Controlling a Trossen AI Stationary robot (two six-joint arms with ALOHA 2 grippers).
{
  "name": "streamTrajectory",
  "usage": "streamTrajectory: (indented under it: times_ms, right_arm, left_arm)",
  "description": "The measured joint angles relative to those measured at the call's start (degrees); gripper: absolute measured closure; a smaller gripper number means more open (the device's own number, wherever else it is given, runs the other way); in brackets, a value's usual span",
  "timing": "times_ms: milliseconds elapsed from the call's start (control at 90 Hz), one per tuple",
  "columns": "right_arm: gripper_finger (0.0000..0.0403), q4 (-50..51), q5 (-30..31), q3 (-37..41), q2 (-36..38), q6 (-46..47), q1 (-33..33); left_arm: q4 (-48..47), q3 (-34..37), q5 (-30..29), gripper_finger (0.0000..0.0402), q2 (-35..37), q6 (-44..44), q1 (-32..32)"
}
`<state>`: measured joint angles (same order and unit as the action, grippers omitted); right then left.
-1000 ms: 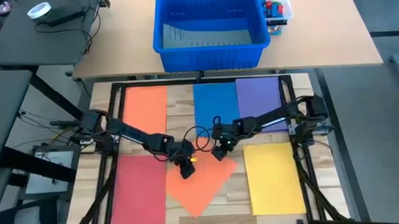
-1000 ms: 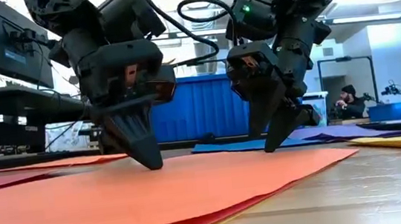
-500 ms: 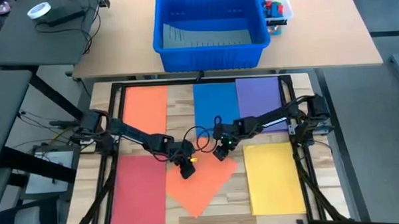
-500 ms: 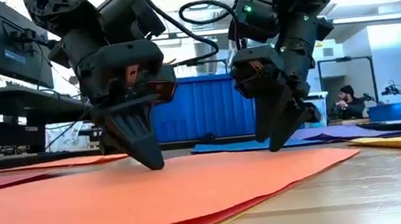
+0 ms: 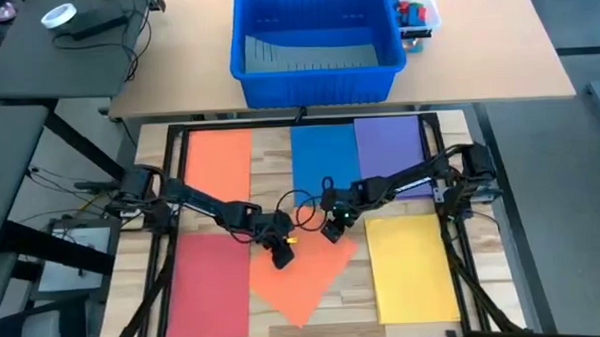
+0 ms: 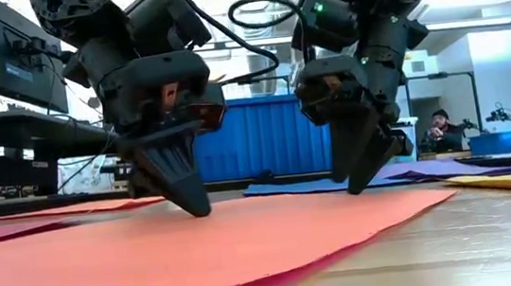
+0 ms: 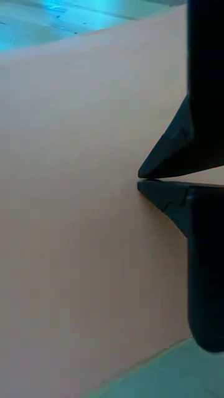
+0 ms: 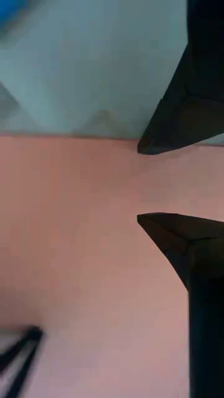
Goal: Organize paper
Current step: Stack the orange paper on top of the other orange paper
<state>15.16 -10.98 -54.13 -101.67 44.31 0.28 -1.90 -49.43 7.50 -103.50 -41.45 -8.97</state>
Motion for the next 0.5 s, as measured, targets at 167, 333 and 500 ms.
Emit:
streamTrajectory:
  times_ms: [167, 333, 500]
  right_arm:
    - [0.0250, 0.47, 0.55, -0.11, -0.60, -2.20, 1.11]
    - [0.0255, 1.70, 2.13, -0.14, -0.15, -2.16, 1.07]
    - [0.0256, 1.93, 2.74, 0.02, 0.94, -1.24, -0.89]
  left_arm:
    - [1.07, 0.10, -0.07, 0.0396, -0.03, 0.00, 0.01]
    - [1.82, 0.09, -0.07, 0.0396, -0.09, -0.18, 0.00]
    - [1.60, 0.04, -0.08, 0.0396, -0.09, 0.12, 0.00]
